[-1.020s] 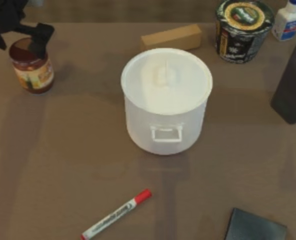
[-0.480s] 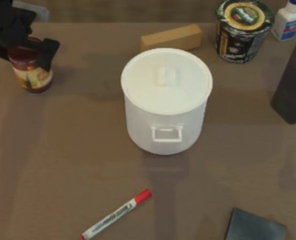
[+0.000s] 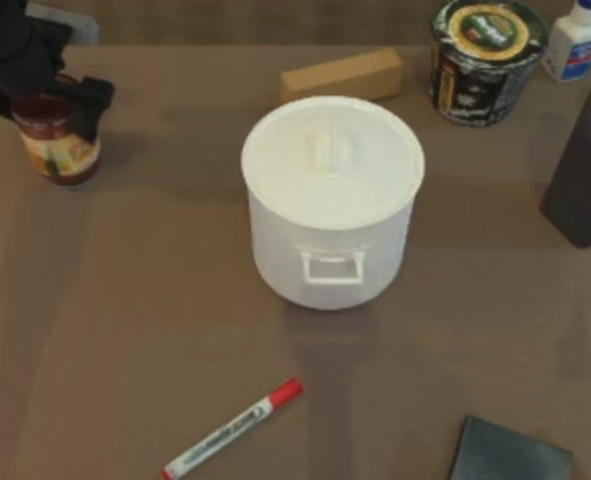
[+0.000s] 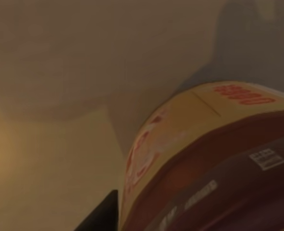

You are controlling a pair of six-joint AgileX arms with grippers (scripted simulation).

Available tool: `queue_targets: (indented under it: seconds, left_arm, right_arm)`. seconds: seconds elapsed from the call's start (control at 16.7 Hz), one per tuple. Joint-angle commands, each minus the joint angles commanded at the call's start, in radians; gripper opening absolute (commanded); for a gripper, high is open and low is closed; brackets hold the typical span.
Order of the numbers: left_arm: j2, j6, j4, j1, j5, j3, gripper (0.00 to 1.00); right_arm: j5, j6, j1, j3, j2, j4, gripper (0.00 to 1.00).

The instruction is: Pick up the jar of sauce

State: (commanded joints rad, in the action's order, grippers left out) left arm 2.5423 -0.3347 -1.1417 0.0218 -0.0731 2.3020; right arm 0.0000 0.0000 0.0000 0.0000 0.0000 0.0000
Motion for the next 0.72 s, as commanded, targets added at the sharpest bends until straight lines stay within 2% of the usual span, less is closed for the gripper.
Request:
queue_targets:
  seconds: [0.48, 0.72]
  left_arm:
    - [0.000, 0.000, 0.000, 0.000, 0.000, 0.000, 0.02]
    - [0.000, 0.000, 0.000, 0.000, 0.000, 0.000, 0.00]
  right_arm:
    - [0.000, 0.000, 0.000, 0.000, 0.000, 0.000, 1.00]
    - [0.000, 0.000, 0.000, 0.000, 0.000, 0.000, 1.00]
